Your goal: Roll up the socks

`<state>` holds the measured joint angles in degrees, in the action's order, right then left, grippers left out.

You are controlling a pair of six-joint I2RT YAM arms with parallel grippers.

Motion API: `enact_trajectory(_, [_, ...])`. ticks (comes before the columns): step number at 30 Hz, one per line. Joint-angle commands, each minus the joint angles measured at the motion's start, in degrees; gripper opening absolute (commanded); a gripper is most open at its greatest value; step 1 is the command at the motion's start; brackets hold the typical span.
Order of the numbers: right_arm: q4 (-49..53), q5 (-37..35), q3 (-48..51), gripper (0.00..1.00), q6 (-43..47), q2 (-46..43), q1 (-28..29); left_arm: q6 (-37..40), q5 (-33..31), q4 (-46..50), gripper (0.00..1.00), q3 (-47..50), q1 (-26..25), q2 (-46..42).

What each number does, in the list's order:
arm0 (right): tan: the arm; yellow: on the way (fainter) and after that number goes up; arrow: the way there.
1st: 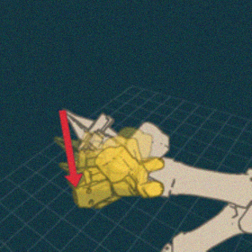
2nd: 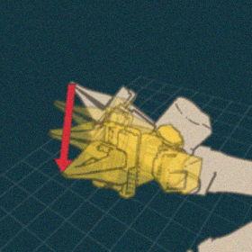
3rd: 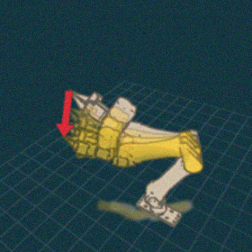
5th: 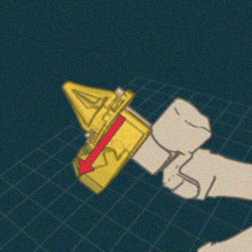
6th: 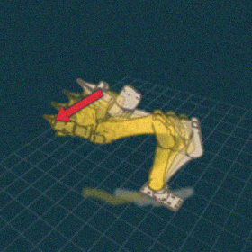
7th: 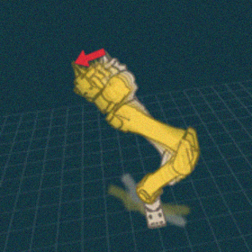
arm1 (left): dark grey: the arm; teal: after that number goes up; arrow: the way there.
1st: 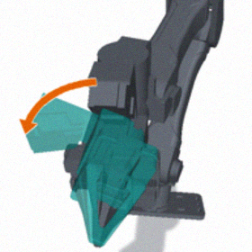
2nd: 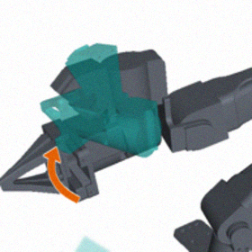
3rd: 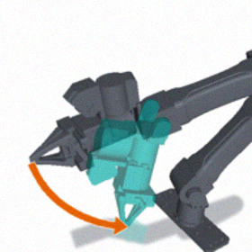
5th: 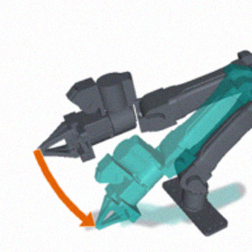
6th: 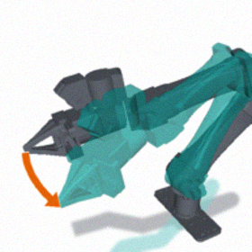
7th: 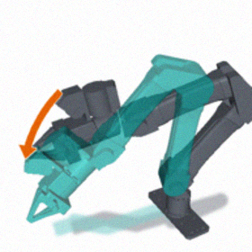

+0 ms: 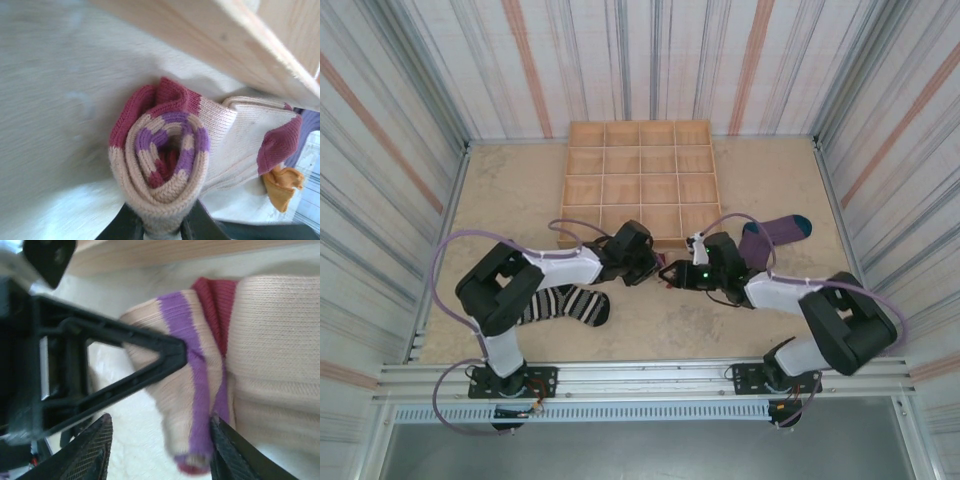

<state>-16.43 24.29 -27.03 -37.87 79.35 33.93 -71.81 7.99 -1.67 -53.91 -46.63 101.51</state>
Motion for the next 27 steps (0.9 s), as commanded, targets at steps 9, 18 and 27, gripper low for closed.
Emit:
enact_trajectory(9, [18.36,-35.09,-7.94,0.61,21.08,-3.40,24.56,-12.04,-5.98,2.05,0.00,18.83,-0.46,-16.18])
enact_trajectory(18, [11.62,-43.62,-10.73,0.61,27.76,4.47,35.37,-13.86,-7.20,5.43,0.00,22.14,-2.23,-23.67])
enact_trajectory(27, [6.93,-44.15,-11.50,0.58,28.84,10.72,35.82,-14.85,-7.86,5.19,0.00,23.59,-3.02,-24.70])
